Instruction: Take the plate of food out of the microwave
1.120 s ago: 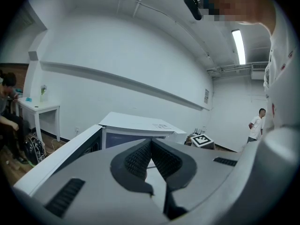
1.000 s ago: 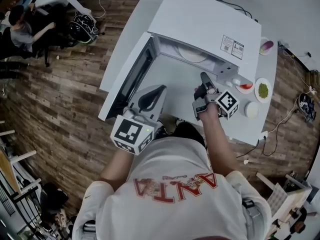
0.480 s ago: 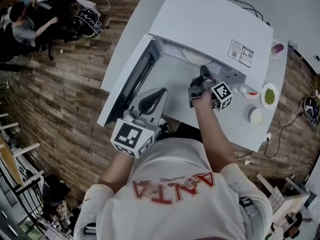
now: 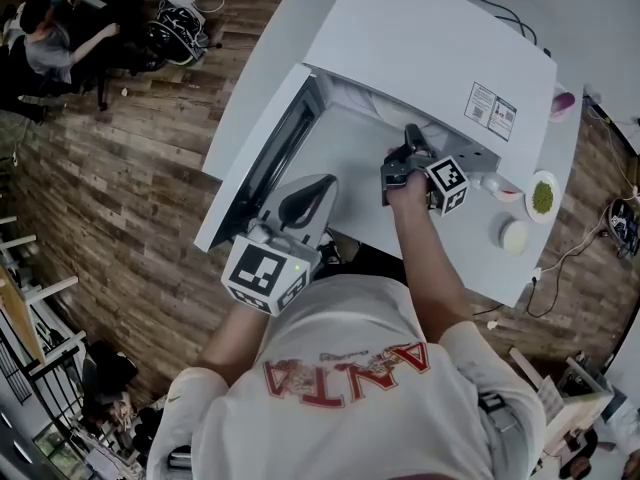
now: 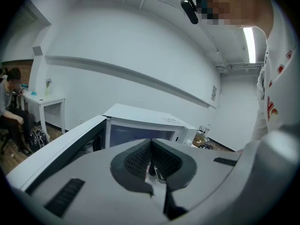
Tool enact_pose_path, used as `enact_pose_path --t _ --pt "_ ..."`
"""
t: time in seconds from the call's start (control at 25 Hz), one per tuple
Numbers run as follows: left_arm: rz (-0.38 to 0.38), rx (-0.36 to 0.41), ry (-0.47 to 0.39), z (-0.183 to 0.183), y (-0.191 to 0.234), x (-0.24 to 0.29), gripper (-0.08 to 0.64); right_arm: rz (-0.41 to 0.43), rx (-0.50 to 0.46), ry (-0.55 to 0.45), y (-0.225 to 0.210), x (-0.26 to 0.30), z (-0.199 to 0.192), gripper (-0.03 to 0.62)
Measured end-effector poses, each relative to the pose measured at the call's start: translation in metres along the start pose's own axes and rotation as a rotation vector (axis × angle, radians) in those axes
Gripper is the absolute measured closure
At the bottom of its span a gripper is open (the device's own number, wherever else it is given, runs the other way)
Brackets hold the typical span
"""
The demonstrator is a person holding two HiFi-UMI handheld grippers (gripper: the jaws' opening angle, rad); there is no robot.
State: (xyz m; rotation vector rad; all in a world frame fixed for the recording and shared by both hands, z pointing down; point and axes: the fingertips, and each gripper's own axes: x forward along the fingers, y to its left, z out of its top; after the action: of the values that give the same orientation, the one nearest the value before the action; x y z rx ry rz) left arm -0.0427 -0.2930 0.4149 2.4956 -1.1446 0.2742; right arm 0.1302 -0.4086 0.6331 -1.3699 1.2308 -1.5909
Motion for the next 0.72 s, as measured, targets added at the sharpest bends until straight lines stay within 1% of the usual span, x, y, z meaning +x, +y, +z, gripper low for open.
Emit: enact_pose_path --t 0.12,0.2,0.52,0.72 --pt "-0.004 0.0 0.001 0.0 -0.001 -0.001 0.551 -0.01 -0.007 0.009 0.001 -0.002 -0.002 0.565" --pt "-0.007 0.0 0.002 0.0 -0.001 -0.002 0.551 -0.015 -0.014 0.016 0.002 -0.004 -0.003 0.578" --pt "-0.021 -0.002 0.004 -0.002 -0.001 -0.007 0.551 -0.008 0.0 0.022 0.0 -0.018 -0.006 0.578" --pt "-0.029 -0.002 0.011 -0.004 0.0 -0.008 0.551 0.028 0.01 0.002 0.002 -0.018 -0.004 0.578"
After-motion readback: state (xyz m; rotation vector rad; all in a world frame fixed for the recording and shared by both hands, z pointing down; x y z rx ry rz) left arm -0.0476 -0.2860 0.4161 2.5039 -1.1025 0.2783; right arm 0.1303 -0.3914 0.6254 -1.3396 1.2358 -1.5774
